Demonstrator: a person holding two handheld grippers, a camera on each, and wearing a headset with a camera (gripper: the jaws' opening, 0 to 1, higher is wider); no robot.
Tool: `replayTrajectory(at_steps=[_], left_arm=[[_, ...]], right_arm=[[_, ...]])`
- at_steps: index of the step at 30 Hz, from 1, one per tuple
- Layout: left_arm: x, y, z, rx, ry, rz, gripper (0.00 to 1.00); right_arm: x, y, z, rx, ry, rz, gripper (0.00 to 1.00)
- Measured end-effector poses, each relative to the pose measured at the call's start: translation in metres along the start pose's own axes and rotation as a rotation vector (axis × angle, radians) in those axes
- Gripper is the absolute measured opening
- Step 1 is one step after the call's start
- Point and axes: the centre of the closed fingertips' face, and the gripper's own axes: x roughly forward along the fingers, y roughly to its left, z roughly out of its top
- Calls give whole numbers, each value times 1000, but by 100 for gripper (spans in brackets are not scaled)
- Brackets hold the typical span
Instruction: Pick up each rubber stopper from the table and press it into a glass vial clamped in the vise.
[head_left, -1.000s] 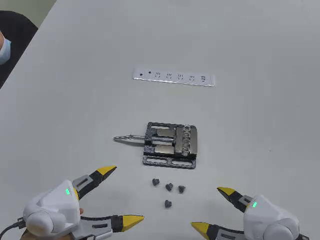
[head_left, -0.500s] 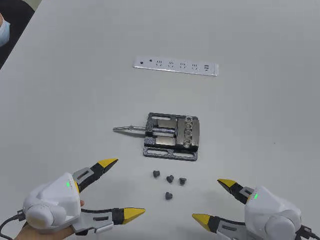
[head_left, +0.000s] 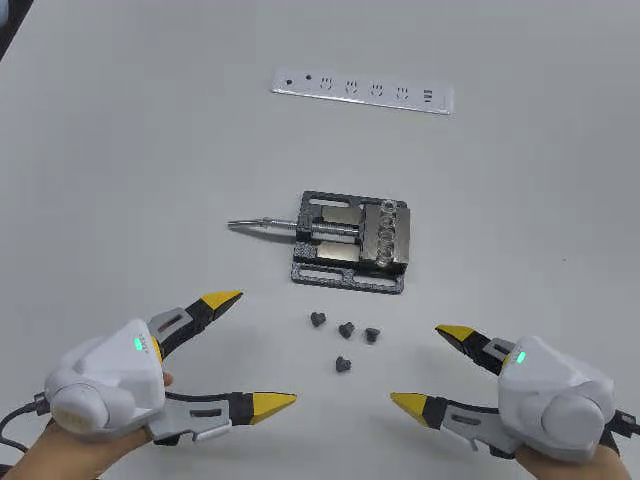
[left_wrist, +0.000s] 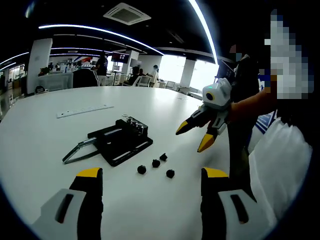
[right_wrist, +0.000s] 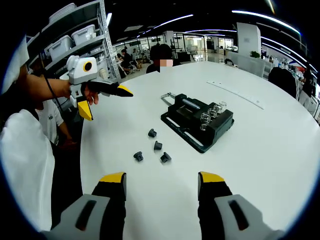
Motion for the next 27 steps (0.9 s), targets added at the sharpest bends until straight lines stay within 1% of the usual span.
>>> replayTrajectory(at_steps=[3,10,23,27], left_arm=[[1,0,0,-2,-1,-6,79],[2,1,-4,-1,-2,-13,79],[6,2,-12,1,9,-26,78],[7,2,-17,1,11,-36,78]], right_arm=[[3,-2,1,-16,11,13,56],[10,-7,3,-45,25,37,53],[22,-7,5,-87,45,73,50],[26,-7,7,-95,47,81,48]])
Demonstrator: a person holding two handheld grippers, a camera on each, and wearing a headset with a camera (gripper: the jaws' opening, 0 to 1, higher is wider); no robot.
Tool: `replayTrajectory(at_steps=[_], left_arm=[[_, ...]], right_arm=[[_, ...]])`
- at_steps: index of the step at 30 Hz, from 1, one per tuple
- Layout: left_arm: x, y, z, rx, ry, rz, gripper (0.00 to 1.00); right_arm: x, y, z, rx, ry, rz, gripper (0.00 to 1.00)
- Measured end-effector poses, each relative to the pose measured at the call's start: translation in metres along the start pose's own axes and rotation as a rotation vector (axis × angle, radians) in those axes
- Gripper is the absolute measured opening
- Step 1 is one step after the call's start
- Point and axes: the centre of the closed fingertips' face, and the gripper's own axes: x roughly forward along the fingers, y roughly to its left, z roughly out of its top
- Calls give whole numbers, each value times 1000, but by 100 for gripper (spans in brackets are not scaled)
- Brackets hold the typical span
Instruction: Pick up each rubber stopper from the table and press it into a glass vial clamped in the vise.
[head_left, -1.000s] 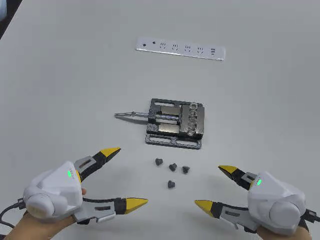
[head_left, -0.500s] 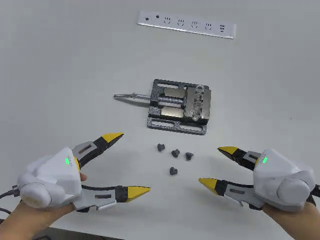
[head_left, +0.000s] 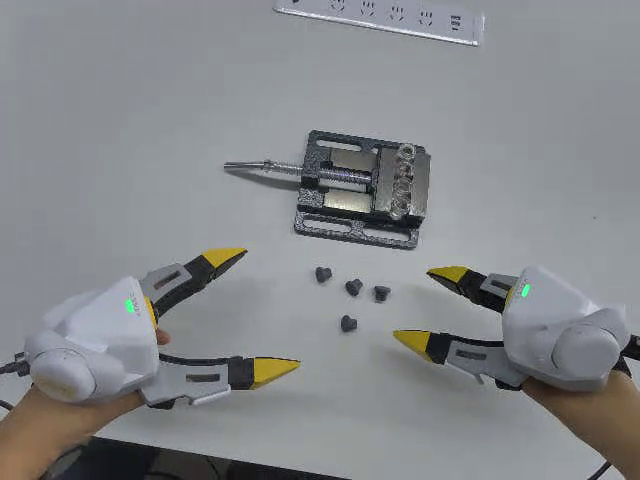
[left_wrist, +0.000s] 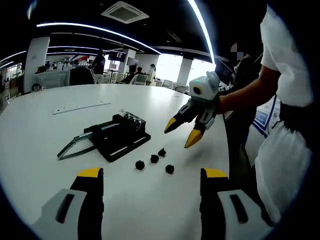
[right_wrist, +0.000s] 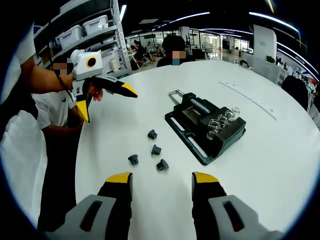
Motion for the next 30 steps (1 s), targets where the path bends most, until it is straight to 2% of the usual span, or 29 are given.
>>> replayTrajectory(at_steps=[8,13,30], left_arm=[[2,-1,0,4,-2,-14,77],[3,-1,0,1,0,-19,77],[5,0,-4,-8,4,-26,77]], right_arm=[[5,0,6,-20,0,9,44],[8,-2,8,-33,-1,14,38],[20,-11,11,-124,46,42,23]])
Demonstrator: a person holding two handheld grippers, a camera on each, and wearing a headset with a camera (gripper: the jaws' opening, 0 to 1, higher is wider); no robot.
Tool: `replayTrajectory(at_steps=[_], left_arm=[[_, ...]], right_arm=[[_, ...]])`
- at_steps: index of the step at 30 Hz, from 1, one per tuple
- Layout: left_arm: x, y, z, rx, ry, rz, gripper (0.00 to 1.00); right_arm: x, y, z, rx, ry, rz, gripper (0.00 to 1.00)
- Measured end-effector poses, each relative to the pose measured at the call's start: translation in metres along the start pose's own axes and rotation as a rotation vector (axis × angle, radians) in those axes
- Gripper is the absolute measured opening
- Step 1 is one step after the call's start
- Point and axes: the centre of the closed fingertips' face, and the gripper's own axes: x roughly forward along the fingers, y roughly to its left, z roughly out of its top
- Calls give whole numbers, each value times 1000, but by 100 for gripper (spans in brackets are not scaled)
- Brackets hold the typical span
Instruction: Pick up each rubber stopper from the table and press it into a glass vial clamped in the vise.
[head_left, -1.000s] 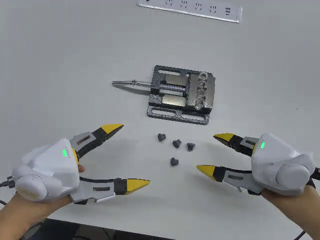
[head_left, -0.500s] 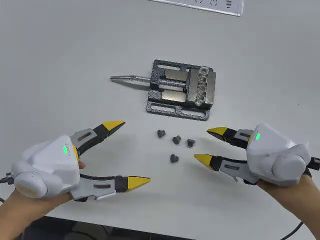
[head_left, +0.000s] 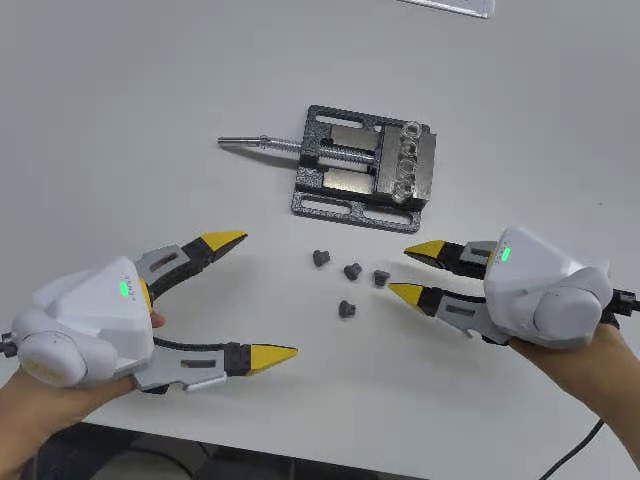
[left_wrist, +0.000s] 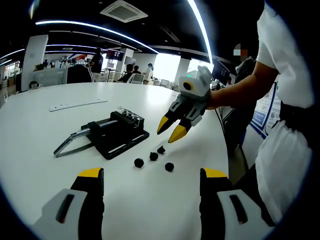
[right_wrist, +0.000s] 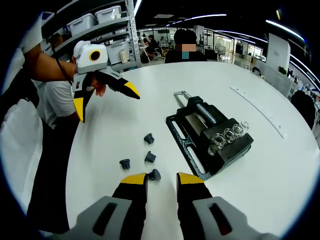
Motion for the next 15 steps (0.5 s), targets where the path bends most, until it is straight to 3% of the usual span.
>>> replayTrajectory(at_steps=[15], left_arm=[[-1,5,-4,-5,6,5,77]], right_arm=[[10,0,0,-26,51,94,13]])
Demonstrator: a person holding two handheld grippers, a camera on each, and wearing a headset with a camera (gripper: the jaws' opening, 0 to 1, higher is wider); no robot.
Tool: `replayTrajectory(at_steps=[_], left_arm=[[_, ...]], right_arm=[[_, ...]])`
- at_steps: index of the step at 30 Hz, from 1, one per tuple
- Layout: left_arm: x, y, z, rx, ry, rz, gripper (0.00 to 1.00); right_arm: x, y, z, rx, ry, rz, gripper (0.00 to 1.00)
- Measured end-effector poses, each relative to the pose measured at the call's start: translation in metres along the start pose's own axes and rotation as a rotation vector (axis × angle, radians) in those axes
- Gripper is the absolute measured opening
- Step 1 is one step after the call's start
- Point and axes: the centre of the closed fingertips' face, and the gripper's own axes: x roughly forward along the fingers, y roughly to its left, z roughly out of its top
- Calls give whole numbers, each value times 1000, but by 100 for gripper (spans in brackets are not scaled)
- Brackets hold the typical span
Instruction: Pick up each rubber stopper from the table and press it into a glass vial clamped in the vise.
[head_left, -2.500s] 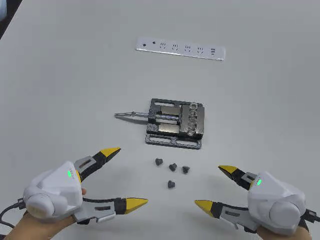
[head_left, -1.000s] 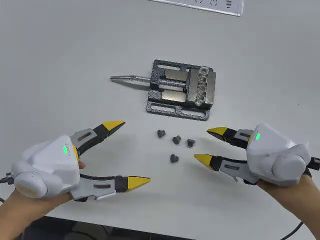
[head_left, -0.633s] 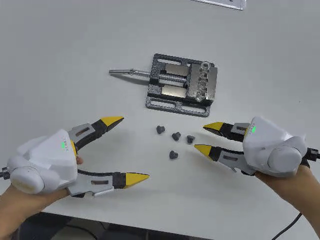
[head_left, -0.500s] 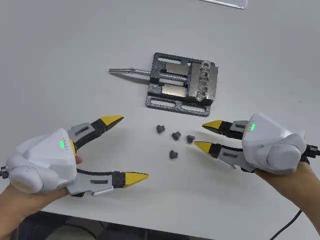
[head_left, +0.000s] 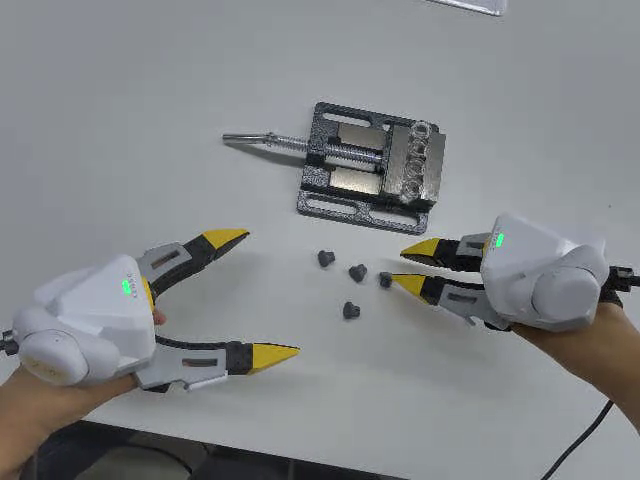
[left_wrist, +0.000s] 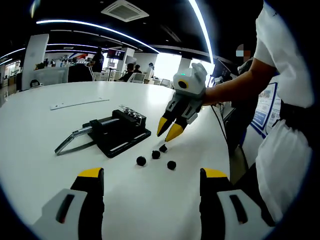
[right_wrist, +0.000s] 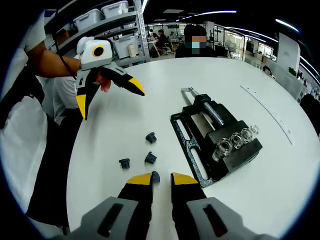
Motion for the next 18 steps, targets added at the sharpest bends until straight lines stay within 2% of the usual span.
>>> replayTrajectory(at_steps=[7,12,18], left_arm=[[-1,3,0,-3,-2,2,77],[-1,4,-1,-4,-4,-1,77],[0,2,-2,-4,-1,-3,77]], right_arm=[[4,9,-5,-4,25,43,11],[6,10,-12,-34,57,51,9],[6,9,-13,-57,63,48,6]])
